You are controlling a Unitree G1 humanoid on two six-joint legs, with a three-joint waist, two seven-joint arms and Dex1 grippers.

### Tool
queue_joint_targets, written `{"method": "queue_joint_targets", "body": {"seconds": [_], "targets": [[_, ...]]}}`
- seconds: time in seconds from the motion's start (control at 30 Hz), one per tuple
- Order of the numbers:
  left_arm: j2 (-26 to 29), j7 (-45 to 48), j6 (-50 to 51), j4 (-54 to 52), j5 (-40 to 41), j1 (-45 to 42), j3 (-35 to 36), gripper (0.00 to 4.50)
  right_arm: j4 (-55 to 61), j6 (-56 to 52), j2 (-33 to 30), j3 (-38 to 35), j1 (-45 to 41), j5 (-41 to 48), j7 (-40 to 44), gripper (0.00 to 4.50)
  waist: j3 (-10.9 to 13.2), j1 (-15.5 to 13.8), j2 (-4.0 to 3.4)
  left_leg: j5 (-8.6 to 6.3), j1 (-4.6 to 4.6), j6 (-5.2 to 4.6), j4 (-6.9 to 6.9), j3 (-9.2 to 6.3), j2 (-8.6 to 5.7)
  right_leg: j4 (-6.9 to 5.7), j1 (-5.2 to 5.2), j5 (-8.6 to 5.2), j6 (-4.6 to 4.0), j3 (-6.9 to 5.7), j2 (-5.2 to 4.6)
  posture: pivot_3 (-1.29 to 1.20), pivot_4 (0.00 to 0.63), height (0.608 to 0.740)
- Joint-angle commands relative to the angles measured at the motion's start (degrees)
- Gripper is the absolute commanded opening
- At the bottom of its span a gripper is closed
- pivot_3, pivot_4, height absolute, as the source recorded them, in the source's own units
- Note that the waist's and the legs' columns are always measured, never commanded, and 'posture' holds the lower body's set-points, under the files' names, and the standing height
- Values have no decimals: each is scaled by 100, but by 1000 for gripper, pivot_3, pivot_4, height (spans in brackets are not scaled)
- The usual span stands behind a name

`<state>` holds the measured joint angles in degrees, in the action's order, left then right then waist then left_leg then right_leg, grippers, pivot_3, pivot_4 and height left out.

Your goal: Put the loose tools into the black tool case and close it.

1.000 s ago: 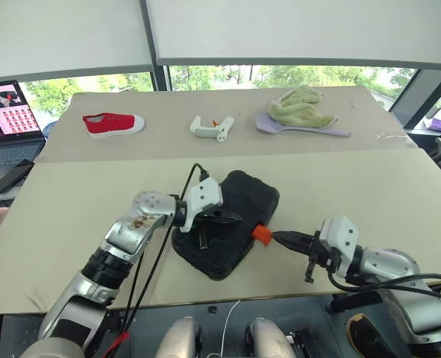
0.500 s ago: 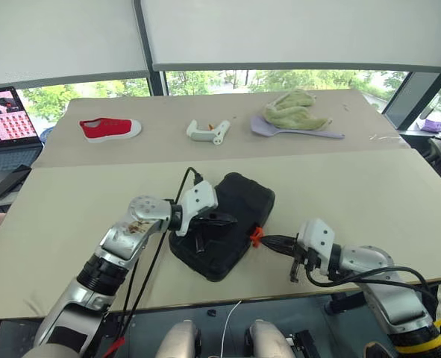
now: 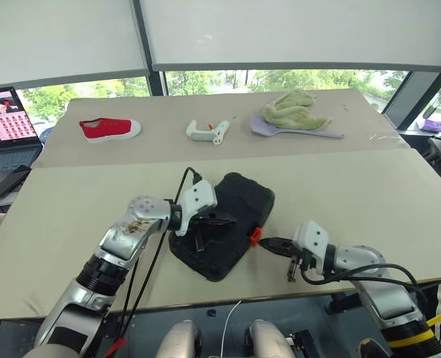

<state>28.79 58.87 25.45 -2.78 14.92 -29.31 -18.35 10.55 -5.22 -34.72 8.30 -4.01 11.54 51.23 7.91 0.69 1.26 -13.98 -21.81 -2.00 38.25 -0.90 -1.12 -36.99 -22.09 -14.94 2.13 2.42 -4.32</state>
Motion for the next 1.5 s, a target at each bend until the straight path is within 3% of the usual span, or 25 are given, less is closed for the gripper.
{"method": "queue_joint_targets", "body": {"seconds": [0.03, 0.23, 0.5, 0.83, 1.23, 1.5], "targets": [[54, -39, 313, 495, -309, 243, -310, 29, 160, 129, 188, -28, -364, 118, -8, 35, 0, 10, 0, 0, 0, 0, 0, 0, 0, 0, 0, 0, 0, 0, 0, 0, 150, 740], [34, -25, 283, 592, -371, 314, -392, 29, 169, 12, 342, 25, -545, 103, 23, 35, -3, 38, 1, 0, 21, 0, -6, 1, 5, -3, 8, 1, -2, 3, 6, 0, 150, 740], [76, -22, 288, 559, -379, 398, -397, 29, -82, -266, 22, 317, -544, -487, 133, 35, -6, 46, 1, 0, 54, 1, -24, 5, 5, 3, 33, -2, -5, 10, 4, 0, 150, 740], [148, -4, 287, 537, -383, 530, -401, 29, 23, -138, 332, 316, -793, -391, 50, 35, -7, 37, -1, -1, 58, 1, -34, 5, 4, 11, 38, -5, -6, 9, 1, 0, 150, 740], [132, -40, 366, 503, -384, 786, -410, 29, 555, -1557, 468, 748, -1571, -468, 114, 35, -8, 141, -3, -1, 63, 2, -46, 1, 11, 13, 35, -6, -10, 10, 1, 0, 150, 740], [118, -81, 336, 548, -378, 879, -368, 29, 552, -1872, 577, 875, -1699, -496, 110, 35, -10, 159, -4, -2, 66, 3, -50, 1, 13, 15, 36, -6, -10, 11, 0, 0, 150, 740]]}}
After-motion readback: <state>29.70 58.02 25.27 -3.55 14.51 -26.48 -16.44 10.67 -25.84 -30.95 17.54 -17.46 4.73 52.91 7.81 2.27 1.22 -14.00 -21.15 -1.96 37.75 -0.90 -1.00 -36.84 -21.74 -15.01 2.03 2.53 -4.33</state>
